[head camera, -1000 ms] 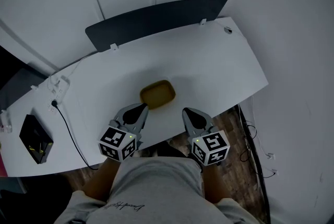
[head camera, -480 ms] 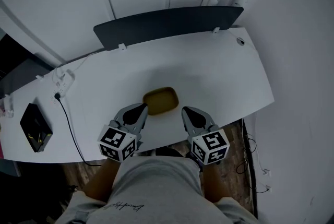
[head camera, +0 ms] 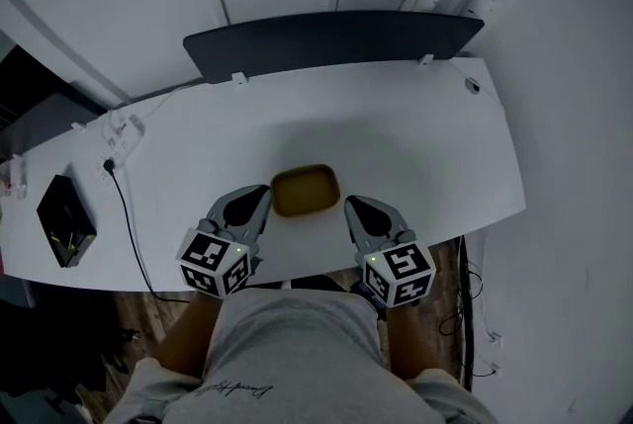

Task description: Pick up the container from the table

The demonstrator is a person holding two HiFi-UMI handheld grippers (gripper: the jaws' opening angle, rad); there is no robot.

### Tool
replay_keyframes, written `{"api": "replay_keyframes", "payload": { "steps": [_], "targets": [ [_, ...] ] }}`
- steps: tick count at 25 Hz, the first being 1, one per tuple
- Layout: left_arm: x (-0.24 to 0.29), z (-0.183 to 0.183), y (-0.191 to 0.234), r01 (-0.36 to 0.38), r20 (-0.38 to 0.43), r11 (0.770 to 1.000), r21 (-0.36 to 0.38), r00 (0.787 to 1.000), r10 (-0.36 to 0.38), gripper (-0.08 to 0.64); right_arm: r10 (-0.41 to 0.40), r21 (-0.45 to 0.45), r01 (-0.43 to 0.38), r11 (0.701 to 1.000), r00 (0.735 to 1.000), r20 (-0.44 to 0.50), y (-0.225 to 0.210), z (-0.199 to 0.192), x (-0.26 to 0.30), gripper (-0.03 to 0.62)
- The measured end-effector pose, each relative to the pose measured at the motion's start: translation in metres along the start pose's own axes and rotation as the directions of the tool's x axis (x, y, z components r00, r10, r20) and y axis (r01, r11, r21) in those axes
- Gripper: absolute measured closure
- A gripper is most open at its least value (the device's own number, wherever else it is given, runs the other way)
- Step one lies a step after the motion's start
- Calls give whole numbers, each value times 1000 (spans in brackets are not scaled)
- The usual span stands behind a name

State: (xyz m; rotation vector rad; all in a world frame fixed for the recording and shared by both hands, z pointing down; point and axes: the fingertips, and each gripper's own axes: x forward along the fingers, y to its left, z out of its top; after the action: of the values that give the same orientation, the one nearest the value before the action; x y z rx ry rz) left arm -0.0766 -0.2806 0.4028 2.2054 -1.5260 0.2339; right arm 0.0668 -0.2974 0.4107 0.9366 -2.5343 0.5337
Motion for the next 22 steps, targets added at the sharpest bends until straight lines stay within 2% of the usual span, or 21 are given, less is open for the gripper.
{"api": "replay_keyframes", "payload": {
  "steps": [8, 22],
  "targets": [
    [6, 0, 13, -24, -24, 1000, 17, 999, 25, 558, 17, 7, -17, 1000, 999, -43, -6, -4, 19, 578],
    [35, -30, 42, -18, -114, 1000, 10, 993, 19, 558, -69, 15, 72, 997, 991, -118, -42, -32, 36, 577]
  ]
}}
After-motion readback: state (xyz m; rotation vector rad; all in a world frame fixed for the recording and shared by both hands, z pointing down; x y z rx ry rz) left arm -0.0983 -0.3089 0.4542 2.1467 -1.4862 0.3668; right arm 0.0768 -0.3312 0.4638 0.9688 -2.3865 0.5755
